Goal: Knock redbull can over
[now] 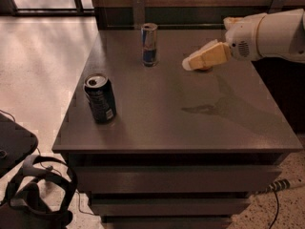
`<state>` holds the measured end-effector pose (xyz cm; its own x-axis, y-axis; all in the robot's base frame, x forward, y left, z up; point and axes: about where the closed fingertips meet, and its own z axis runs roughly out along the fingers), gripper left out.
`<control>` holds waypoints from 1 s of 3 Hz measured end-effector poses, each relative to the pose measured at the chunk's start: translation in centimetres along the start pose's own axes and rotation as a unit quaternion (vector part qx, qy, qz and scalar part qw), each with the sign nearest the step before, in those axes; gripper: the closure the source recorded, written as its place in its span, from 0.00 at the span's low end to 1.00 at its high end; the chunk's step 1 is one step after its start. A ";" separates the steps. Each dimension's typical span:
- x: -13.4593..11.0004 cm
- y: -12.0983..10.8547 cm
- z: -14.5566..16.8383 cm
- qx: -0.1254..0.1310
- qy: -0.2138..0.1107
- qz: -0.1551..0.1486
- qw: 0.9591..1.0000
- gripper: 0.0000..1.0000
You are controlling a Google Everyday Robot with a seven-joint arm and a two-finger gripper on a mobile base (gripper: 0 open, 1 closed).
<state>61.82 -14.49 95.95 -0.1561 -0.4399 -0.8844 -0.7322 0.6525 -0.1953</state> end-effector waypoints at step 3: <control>-0.7 -1.7 10.7 -0.021 -0.064 0.020 0.998 0.00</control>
Offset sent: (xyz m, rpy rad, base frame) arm 0.0906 0.0529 -0.0394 0.1079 -0.0468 0.0412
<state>70.25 -8.65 92.40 -0.1019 -0.3290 -0.9388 -0.7547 0.6404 -0.1425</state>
